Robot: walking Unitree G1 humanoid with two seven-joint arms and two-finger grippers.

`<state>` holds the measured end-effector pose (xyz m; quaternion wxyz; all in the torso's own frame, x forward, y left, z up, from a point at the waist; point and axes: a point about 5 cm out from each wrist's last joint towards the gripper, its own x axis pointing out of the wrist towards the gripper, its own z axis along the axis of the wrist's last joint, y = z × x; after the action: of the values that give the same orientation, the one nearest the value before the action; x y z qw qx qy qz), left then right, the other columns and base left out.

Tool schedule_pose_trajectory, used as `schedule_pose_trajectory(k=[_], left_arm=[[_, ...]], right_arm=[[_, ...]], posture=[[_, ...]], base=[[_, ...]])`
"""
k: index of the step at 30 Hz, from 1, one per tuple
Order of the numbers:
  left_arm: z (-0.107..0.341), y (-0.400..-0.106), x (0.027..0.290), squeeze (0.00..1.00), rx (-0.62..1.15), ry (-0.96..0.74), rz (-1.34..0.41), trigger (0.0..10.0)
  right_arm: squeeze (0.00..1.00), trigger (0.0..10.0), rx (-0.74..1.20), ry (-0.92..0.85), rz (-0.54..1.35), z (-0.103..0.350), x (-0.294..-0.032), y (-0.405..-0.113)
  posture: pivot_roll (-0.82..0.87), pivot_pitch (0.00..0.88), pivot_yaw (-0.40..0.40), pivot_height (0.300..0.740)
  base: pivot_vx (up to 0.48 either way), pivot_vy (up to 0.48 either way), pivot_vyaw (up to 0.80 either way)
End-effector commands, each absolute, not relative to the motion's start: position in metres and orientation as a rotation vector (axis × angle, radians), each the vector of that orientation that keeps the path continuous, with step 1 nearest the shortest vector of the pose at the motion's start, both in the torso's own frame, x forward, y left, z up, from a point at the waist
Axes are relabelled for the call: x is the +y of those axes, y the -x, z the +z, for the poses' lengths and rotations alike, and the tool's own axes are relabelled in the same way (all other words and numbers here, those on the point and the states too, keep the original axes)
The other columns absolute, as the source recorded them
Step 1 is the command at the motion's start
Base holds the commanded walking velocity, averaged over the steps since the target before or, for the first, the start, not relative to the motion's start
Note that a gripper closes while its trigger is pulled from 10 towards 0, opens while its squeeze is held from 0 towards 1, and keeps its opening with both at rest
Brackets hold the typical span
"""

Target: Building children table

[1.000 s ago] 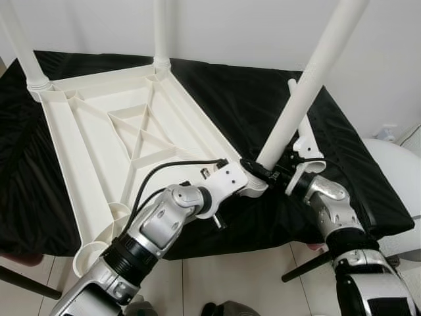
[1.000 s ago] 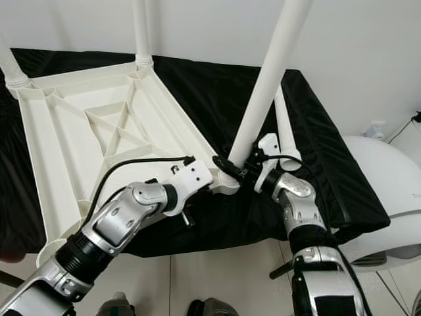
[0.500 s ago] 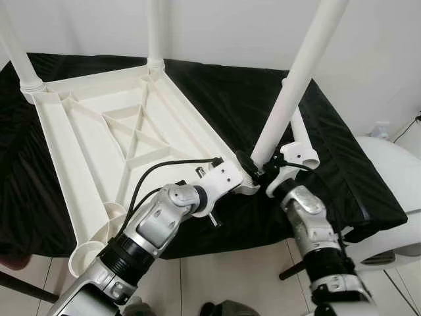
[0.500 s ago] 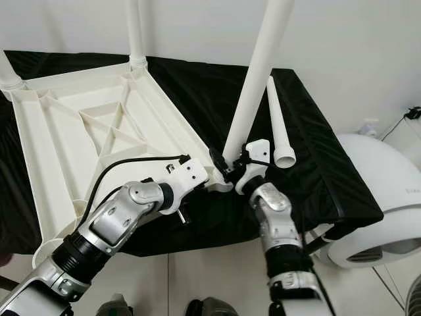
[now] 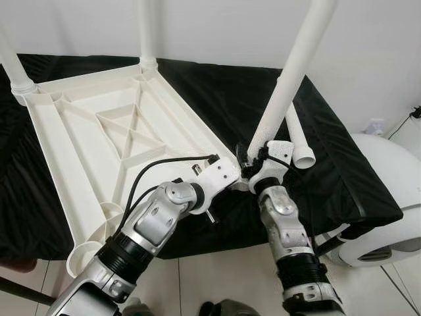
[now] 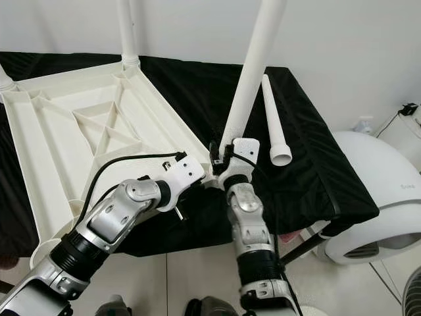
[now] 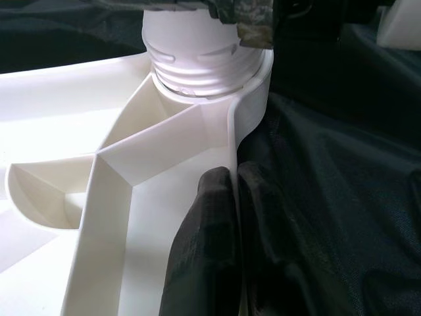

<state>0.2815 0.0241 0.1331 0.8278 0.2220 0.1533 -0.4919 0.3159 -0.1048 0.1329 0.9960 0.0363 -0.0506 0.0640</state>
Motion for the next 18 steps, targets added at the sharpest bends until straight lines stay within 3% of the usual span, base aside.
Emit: schedule_pose_trajectory(k=[1, 8, 9, 18], left_arm=[[0.143, -0.273, 0.007, 0.0, 0.262, -0.456, -1.134, 10.0], [0.143, -0.273, 0.008, 0.0, 0.263, -0.455, -1.129, 10.0], [0.143, -0.273, 0.008, 0.0, 0.263, -0.455, -1.129, 10.0], [0.144, -0.274, 0.007, 0.0, 0.26, -0.451, -1.133, 10.0]], right_arm=[[0.0, 10.0, -0.112, -0.074, 0.15, 0.138, -0.098, -0.317], [0.0, 10.0, -0.094, -0.07, 0.119, 0.136, -0.108, -0.317], [1.0, 10.0, -0.094, -0.066, 0.113, 0.136, -0.111, -0.316], [1.0, 10.0, -0.124, -0.015, 0.195, 0.135, -0.132, -0.315]], posture=[[0.04, 0.0, -0.121, 0.74], [0.04, 0.0, -0.12, 0.74], [0.04, 0.0, -0.12, 0.74], [0.03, 0.0, -0.115, 0.74]], base=[[0.0, 0.0, 0.0], [0.0, 0.0, 0.0], [0.0, 0.0, 0.0], [0.0, 0.0, 0.0]])
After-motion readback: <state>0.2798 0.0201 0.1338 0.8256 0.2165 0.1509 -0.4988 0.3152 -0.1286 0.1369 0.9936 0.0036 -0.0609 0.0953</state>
